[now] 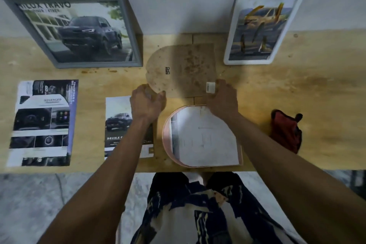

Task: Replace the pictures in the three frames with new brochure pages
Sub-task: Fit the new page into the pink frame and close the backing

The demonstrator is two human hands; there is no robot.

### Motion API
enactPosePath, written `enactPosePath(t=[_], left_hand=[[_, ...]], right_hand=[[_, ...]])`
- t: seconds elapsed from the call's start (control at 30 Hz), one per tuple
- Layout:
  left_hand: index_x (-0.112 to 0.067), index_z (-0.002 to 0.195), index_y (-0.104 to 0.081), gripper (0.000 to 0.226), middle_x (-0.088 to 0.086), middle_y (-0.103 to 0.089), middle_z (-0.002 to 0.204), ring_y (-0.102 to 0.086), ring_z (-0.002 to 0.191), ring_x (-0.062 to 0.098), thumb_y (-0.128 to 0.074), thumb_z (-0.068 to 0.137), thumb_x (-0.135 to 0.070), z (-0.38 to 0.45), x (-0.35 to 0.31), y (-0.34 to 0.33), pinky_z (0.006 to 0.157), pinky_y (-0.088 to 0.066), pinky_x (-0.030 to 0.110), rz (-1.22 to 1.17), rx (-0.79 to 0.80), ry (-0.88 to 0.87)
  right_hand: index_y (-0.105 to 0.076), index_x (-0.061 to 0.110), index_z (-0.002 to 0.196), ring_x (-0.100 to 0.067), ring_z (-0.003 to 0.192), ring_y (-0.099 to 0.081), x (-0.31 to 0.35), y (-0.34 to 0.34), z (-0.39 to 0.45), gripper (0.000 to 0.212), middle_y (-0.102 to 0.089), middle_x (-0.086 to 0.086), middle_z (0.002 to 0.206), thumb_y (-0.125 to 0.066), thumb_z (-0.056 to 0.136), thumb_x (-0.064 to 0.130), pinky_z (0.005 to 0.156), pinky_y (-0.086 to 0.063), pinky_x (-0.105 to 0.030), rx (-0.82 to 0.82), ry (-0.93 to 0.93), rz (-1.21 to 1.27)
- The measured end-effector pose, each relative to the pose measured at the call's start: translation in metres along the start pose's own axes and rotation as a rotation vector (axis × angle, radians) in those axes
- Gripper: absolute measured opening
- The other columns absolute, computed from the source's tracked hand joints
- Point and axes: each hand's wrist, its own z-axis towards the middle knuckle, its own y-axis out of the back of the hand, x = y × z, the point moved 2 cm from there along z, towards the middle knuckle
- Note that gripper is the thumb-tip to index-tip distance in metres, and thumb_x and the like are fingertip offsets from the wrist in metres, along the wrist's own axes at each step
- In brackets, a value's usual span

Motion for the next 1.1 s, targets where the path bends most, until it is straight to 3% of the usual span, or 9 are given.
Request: enactPosePath(t=[0.13,0.27,0.4,0.5,0.6,0.67,0.83,0.97,1.1], left_hand=[[-0.008,0.121,-0.06,0.044,0.012,-0.065,0.119,-0.061,0.11,0.03,-0.072,0.088,-0.034,0.037,-0.013,0.011,0.09,-0.049,0.031,-0.06,0.042,0.062],[-0.008,0.101,-0.066,0.03,0.009,-0.07,0.098,-0.066,0.094,0.025,-0.072,0.086,-0.032,0.065,-0.012,0.012,0.09,-0.055,0.033,-0.041,0.033,0.109],[-0.012,0.09,-0.067,0.021,0.003,-0.071,0.086,-0.067,0.086,0.019,-0.073,0.086,-0.031,0.081,-0.009,0.006,0.085,-0.056,0.032,-0.102,0.046,0.164],[-0.011,0.108,-0.068,0.037,0.002,-0.073,0.093,-0.069,0.094,0.02,-0.076,0.082,-0.035,0.091,-0.002,0.003,0.093,-0.057,0.038,-0.212,0.092,0.236],[-0.011,0.125,-0.06,0.054,0.005,-0.072,0.105,-0.069,0.1,0.022,-0.081,0.081,-0.032,0.093,-0.003,0.007,0.096,-0.056,0.037,-0.324,0.107,0.297],[-0.013,0.124,-0.057,0.056,0.005,-0.072,0.099,-0.069,0.094,0.02,-0.085,0.078,-0.027,0.091,-0.006,0.01,0.09,-0.058,0.034,-0.347,0.087,0.287],[-0.01,0.115,-0.058,0.057,0.005,-0.072,0.099,-0.071,0.092,0.021,-0.091,0.069,-0.016,0.068,-0.008,0.026,0.086,-0.06,0.039,-0.449,0.067,0.307],[-0.013,0.104,-0.057,0.046,0.007,-0.07,0.103,-0.07,0.094,0.025,-0.089,0.071,-0.008,0.029,-0.008,0.034,0.082,-0.061,0.042,-0.536,0.061,0.326],[-0.007,0.113,-0.056,0.055,0.004,-0.068,0.099,-0.069,0.09,0.024,-0.089,0.069,-0.006,-0.018,-0.009,0.031,0.073,-0.062,0.039,-0.587,0.057,0.327]], right_hand=[[-0.042,0.011,0.143,-0.034,0.125,-0.05,0.016,-0.007,0.018,0.066,-0.052,-0.015,0.135,-0.07,0.086,0.026,0.099,-0.046,-0.037,-0.031,-0.12,0.022],[-0.049,0.016,0.137,-0.036,0.124,-0.046,0.028,-0.016,0.03,0.056,-0.05,-0.014,0.134,-0.07,0.086,0.024,0.103,-0.046,-0.043,-0.087,-0.221,0.025],[-0.053,0.02,0.129,-0.032,0.121,-0.047,0.032,-0.019,0.038,0.055,-0.051,-0.01,0.13,-0.074,0.08,0.036,0.102,-0.046,-0.045,-0.111,-0.297,0.108],[-0.053,0.029,0.11,-0.031,0.118,-0.05,0.035,-0.018,0.042,0.043,-0.055,-0.007,0.124,-0.075,0.075,0.038,0.099,-0.048,-0.048,-0.107,-0.352,0.177],[-0.052,0.026,0.126,-0.031,0.116,-0.052,0.038,-0.015,0.043,0.058,-0.055,-0.007,0.126,-0.063,0.069,0.037,0.096,-0.051,-0.047,-0.08,-0.371,0.244],[-0.049,0.022,0.136,-0.029,0.114,-0.055,0.041,-0.01,0.041,0.068,-0.054,-0.008,0.13,-0.053,0.07,0.035,0.094,-0.053,-0.045,-0.075,-0.371,0.249],[-0.052,0.012,0.138,-0.024,0.107,-0.061,0.037,0.004,0.03,0.055,-0.061,-0.005,0.125,-0.055,0.085,0.025,0.089,-0.056,-0.039,-0.03,-0.329,0.304],[-0.057,0.012,0.118,-0.021,0.096,-0.059,0.028,0.017,0.01,0.039,-0.061,-0.003,0.109,-0.059,0.084,0.032,0.076,-0.052,-0.032,-0.016,-0.28,0.346],[-0.054,0.012,0.103,-0.021,0.089,-0.06,0.007,0.031,-0.01,0.032,-0.06,-0.005,0.1,-0.062,0.083,0.035,0.055,-0.044,-0.026,0.002,-0.255,0.437]])
